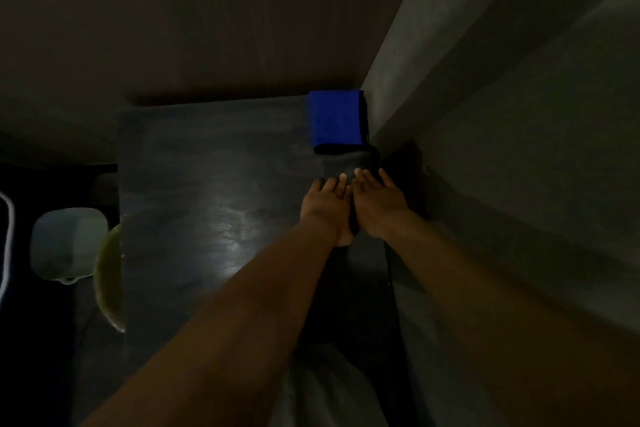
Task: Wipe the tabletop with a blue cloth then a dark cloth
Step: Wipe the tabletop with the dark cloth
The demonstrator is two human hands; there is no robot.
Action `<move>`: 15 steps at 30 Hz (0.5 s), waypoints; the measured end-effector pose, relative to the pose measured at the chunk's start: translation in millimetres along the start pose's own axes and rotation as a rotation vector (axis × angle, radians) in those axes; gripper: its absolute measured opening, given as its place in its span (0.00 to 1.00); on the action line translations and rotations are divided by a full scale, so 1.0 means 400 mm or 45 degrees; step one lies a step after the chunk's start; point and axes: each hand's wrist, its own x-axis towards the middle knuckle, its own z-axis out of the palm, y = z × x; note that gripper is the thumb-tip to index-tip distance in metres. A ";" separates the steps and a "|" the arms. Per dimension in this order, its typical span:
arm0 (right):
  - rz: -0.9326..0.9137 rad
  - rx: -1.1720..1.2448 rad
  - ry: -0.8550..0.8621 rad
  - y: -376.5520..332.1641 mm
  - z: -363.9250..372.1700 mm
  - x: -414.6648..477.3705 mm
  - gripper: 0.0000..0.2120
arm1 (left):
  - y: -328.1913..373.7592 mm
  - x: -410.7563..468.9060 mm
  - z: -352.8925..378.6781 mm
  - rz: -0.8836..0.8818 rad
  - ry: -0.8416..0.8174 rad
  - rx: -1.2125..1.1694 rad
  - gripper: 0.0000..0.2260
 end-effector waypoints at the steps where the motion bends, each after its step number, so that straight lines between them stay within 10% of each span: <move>1: 0.002 -0.001 0.003 0.006 0.002 0.001 0.34 | 0.005 0.003 -0.001 0.001 -0.003 0.000 0.40; 15: -0.041 0.151 0.018 0.011 0.038 -0.007 0.35 | 0.018 -0.018 0.023 0.016 -0.021 -0.005 0.41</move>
